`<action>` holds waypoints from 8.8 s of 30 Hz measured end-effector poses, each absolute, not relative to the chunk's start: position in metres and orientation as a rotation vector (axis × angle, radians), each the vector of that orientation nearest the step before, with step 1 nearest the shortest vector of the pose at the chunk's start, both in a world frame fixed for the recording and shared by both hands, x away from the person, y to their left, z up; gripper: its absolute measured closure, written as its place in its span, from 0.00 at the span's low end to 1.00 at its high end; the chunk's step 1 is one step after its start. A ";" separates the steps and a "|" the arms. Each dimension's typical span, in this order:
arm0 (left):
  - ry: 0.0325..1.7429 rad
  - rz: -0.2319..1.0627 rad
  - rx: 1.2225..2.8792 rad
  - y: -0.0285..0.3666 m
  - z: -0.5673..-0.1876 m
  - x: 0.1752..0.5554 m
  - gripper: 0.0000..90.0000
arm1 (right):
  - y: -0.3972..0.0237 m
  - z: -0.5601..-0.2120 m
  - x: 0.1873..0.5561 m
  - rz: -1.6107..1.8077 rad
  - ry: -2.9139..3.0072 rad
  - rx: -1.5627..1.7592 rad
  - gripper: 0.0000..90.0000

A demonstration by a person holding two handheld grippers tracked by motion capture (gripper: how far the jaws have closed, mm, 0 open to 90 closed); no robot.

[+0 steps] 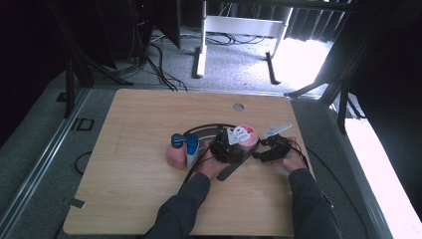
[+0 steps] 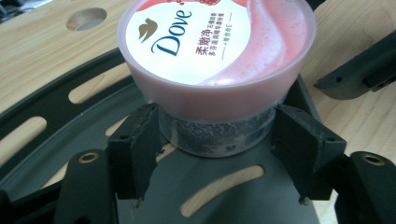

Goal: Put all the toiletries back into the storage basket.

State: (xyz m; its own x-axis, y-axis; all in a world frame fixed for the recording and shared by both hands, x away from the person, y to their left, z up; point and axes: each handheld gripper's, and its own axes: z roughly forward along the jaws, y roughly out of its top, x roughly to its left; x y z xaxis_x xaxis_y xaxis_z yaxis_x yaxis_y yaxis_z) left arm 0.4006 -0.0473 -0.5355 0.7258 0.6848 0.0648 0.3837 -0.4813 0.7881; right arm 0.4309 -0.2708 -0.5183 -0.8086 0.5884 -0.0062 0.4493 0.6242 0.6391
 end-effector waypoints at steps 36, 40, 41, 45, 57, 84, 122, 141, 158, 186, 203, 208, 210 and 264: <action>0.739 0.343 2.135 -0.018 -0.520 0.343 0.47 | -0.277 -0.552 0.324 0.956 2.441 1.047 0.35; 0.730 0.334 2.122 -0.017 -0.519 0.337 0.47 | -0.281 -0.554 0.316 0.974 2.416 1.076 0.35; 0.727 0.330 2.122 -0.016 -0.518 0.336 0.47 | -0.281 -0.554 0.314 0.975 2.412 1.078 0.35; 0.708 0.310 2.132 -0.015 -0.517 0.332 0.47 | -0.283 -0.555 0.310 0.990 2.395 1.088 0.34; 0.703 0.260 2.124 -0.008 -0.514 0.322 0.44 | -0.285 -0.559 0.311 1.037 2.377 1.072 0.30; 0.738 0.259 2.126 0.023 -0.500 0.309 0.44 | -0.285 -0.560 0.311 1.039 2.383 1.065 0.28; 0.776 0.298 2.125 0.070 -0.483 0.289 0.50 | -0.285 -0.560 0.311 1.040 2.382 1.065 0.28; 0.847 0.316 2.124 0.092 -0.479 0.283 0.54 | -0.285 -0.560 0.311 1.040 2.383 1.064 0.28; 0.932 0.376 2.100 0.107 -0.472 0.284 0.54 | -0.285 -0.560 0.311 1.040 2.383 1.064 0.28; 1.013 0.482 2.072 0.094 -0.453 0.309 0.44 | -0.285 -0.560 0.311 1.041 2.383 1.063 0.28; 1.072 0.491 2.084 0.083 -0.453 0.326 0.51 | -0.285 -0.560 0.311 1.041 2.386 1.062 0.28; 1.058 0.484 2.115 0.084 -0.451 0.328 0.58 | -0.285 -0.560 0.311 1.041 2.386 1.062 0.28; 1.055 0.476 2.126 0.085 -0.450 0.329 0.59 | -0.285 -0.560 0.311 1.041 2.386 1.062 0.28; 0.861 0.352 2.519 0.054 -0.456 0.349 0.54 | -0.285 -0.560 0.312 1.041 2.386 1.063 0.28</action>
State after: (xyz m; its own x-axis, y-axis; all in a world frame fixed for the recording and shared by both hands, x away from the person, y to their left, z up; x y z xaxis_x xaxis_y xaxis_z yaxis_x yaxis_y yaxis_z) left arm 0.3487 0.0536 -0.4563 0.7722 0.6287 0.0917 0.5133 -0.7024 0.4931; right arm 0.3115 -0.2845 -0.5596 -0.6677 0.7444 -0.0025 0.5045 0.4551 0.7337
